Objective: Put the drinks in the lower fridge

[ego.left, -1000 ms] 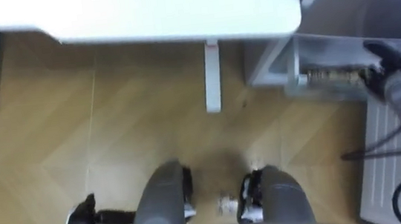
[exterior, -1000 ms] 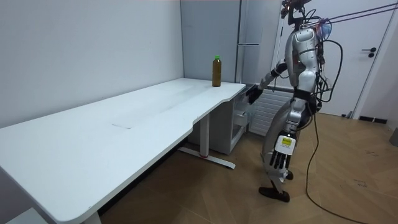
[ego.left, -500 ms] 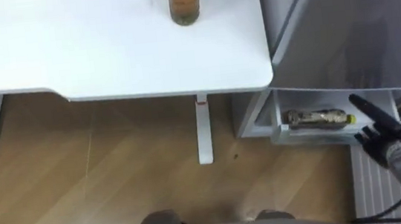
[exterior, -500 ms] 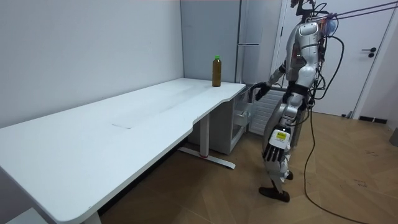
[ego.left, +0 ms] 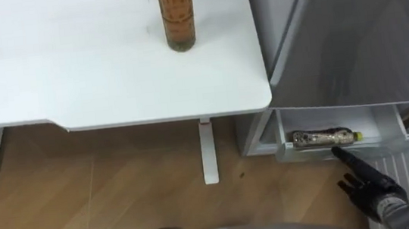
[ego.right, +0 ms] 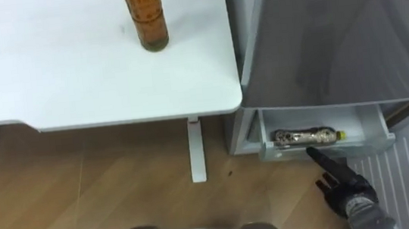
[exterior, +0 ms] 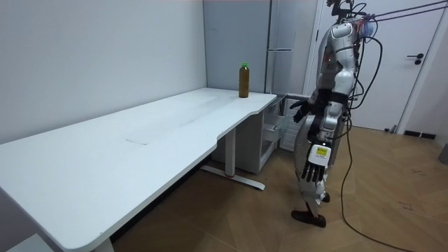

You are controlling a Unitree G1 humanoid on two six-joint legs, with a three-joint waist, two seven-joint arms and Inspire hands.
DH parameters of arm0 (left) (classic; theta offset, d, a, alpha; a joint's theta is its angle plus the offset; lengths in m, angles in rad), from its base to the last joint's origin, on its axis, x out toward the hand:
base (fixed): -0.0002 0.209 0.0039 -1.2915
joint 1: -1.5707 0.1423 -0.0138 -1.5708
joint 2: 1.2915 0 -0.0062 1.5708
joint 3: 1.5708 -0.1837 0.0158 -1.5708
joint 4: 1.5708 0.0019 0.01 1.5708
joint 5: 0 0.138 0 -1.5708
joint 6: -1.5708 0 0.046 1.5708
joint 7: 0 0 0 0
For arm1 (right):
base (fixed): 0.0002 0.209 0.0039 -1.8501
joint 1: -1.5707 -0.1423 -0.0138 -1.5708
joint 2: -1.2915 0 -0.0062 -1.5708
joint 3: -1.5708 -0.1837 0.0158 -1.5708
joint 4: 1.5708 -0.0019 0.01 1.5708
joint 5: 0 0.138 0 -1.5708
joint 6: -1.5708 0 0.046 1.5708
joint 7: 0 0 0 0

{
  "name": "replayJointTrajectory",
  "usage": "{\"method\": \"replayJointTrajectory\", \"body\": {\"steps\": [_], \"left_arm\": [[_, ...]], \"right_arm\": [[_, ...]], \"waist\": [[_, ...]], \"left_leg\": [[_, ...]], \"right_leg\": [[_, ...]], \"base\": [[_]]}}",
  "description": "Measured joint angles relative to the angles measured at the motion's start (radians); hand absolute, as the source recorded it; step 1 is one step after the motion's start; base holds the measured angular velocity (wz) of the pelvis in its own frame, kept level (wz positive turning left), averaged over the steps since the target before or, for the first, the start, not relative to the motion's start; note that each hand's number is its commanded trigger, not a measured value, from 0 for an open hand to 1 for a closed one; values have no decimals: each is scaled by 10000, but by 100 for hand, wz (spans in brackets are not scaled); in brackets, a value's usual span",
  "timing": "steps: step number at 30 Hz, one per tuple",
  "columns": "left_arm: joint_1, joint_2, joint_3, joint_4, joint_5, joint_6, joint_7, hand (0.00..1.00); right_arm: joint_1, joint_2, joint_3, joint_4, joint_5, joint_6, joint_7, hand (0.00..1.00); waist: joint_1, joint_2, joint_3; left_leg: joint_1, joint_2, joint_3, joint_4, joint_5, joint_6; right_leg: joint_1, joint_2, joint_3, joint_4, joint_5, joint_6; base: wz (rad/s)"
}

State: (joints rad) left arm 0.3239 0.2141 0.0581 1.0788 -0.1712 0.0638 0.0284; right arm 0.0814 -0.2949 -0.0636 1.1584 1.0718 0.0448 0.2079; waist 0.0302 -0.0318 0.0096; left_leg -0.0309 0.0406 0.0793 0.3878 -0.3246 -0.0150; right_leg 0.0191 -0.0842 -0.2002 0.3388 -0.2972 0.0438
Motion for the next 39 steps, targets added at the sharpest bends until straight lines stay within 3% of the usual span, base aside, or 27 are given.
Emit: {"method": "replayJointTrajectory", "body": {"steps": [5,10,17,20,30,35,39], "left_arm": [[-30,-57,46,-79,553,29,-16,0],[-577,-64,190,-79,563,-16,-12,0],[-798,-88,171,-72,540,-69,83,0],[-796,-154,171,-73,546,-191,121,0],[-886,-454,176,-69,460,-684,125,0],[-954,-466,174,-40,428,-724,166,0],[-1097,-526,175,-10,370,-951,374,0]], "right_arm": [[544,295,30,218,-1156,7,286,0],[552,497,57,464,-2437,102,567,0],[602,617,439,523,-2562,216,948,0],[649,652,438,526,-2567,216,1094,0],[804,970,429,534,-3127,167,1294,0],[802,1020,433,538,-4060,37,1268,0],[746,1039,449,698,-5464,-152,632,0]], "waist": [[-17,-151,-88],[35,-132,-60],[-6,-92,-65],[-35,-57,-31],[-52,5,-35],[-31,59,-49],[-17,102,-60]], "left_leg": [[273,5,-17,-127,26,-38],[314,33,-22,-167,28,-34],[443,40,-26,-469,63,16],[520,33,-13,-644,169,25],[596,35,6,-726,198,33],[752,27,100,-891,268,22],[805,24,123,-1026,352,12]], "right_leg": [[349,41,-66,-343,16,-8],[548,126,-42,-688,292,34],[709,171,-42,-942,497,49],[798,194,-56,-1182,645,40],[930,229,-50,-1371,757,49],[934,232,73,-1381,772,48],[1006,230,47,-1435,809,24]], "base": [[2],[-1],[-2],[-3],[0],[-6],[-1]]}}
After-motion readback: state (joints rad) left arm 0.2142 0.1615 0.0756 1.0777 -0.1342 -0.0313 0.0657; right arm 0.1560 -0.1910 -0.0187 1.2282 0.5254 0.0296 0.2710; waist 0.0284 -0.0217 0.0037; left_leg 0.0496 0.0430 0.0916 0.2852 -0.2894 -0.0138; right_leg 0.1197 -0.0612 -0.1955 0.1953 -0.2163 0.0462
